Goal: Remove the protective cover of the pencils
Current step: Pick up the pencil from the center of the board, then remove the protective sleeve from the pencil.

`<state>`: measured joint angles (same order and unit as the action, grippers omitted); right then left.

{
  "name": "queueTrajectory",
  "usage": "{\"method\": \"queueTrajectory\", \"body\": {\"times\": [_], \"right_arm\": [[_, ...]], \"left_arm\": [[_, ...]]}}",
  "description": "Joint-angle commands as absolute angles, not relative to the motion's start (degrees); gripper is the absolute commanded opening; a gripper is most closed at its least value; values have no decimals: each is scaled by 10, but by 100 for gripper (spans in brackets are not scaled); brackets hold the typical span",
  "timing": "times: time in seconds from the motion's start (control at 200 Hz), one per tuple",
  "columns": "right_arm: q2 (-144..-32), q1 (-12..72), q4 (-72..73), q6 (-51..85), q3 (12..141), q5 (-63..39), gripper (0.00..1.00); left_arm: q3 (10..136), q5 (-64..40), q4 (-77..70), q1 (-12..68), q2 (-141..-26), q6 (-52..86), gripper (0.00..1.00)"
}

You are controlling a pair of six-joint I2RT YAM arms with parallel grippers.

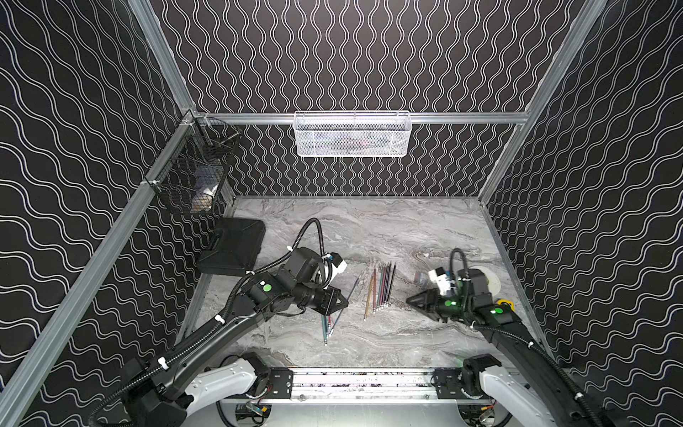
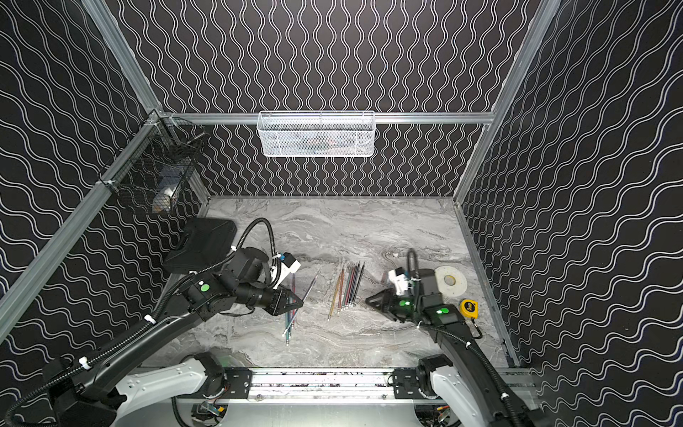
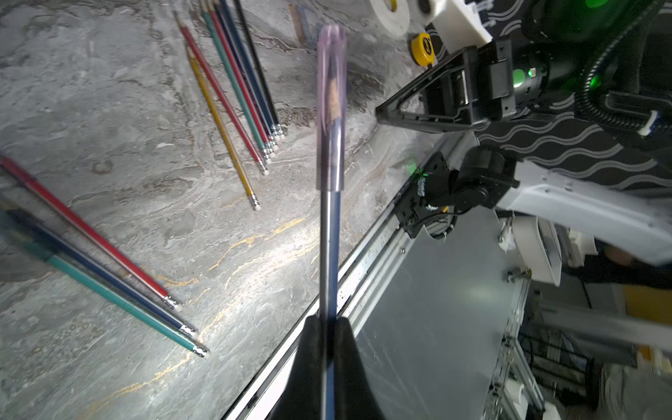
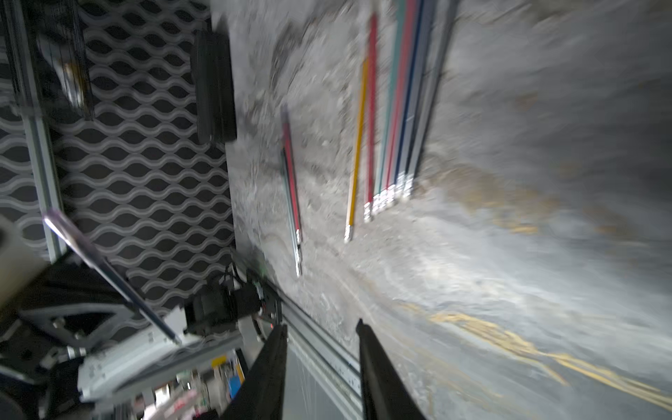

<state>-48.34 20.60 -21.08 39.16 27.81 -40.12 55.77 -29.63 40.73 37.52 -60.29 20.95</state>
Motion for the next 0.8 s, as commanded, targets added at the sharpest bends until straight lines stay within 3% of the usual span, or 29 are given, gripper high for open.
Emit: {"method": "queueTrajectory", "body": {"times": [0.0,0.14,0.796], "right_arm": [[-513,329,-121,451,298,-299,36],[-550,403,-86,469,333,-239,37],[-595,418,123,578,347,-335,36]], "left_arm": [[534,-364,400,377,-596,174,2],[532,-349,401,379,-588,176,2],[529,-311,403,380,-576,183,1]]}}
